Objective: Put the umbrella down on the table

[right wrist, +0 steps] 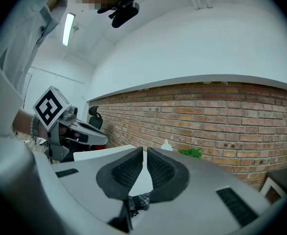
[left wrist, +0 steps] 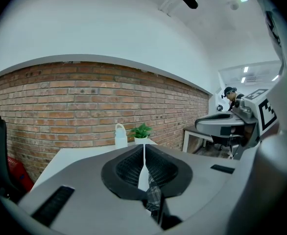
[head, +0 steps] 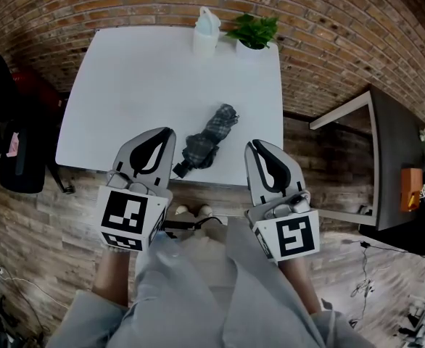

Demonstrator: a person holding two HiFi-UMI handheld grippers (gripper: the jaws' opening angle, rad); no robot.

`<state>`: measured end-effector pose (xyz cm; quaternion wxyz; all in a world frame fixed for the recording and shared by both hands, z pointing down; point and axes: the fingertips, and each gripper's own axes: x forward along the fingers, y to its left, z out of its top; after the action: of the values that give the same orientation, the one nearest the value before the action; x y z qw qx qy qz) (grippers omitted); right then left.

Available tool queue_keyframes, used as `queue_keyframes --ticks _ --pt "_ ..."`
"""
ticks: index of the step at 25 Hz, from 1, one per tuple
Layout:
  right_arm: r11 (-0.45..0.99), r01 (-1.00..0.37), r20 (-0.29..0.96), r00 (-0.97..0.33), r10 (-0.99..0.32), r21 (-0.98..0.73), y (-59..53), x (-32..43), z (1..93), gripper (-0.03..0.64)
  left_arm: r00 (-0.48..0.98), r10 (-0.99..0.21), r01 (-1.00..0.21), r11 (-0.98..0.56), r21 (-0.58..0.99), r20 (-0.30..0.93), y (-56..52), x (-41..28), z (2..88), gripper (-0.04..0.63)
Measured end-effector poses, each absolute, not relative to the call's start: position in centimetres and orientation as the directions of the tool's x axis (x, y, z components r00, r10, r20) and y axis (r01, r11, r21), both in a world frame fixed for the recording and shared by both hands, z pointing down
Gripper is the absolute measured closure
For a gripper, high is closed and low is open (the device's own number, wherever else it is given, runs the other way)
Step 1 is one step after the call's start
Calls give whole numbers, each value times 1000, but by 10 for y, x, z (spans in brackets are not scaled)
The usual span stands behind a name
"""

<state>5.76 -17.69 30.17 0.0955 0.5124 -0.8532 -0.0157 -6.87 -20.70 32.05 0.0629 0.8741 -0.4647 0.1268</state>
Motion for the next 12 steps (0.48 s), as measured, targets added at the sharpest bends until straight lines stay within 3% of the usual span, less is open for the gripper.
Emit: queue_keyframes --ticks 12 --pt "481 -867 151 -462 -874 131 -181 56 302 561 550 -784 -816 -578 -15 287 -209 -64 324 568"
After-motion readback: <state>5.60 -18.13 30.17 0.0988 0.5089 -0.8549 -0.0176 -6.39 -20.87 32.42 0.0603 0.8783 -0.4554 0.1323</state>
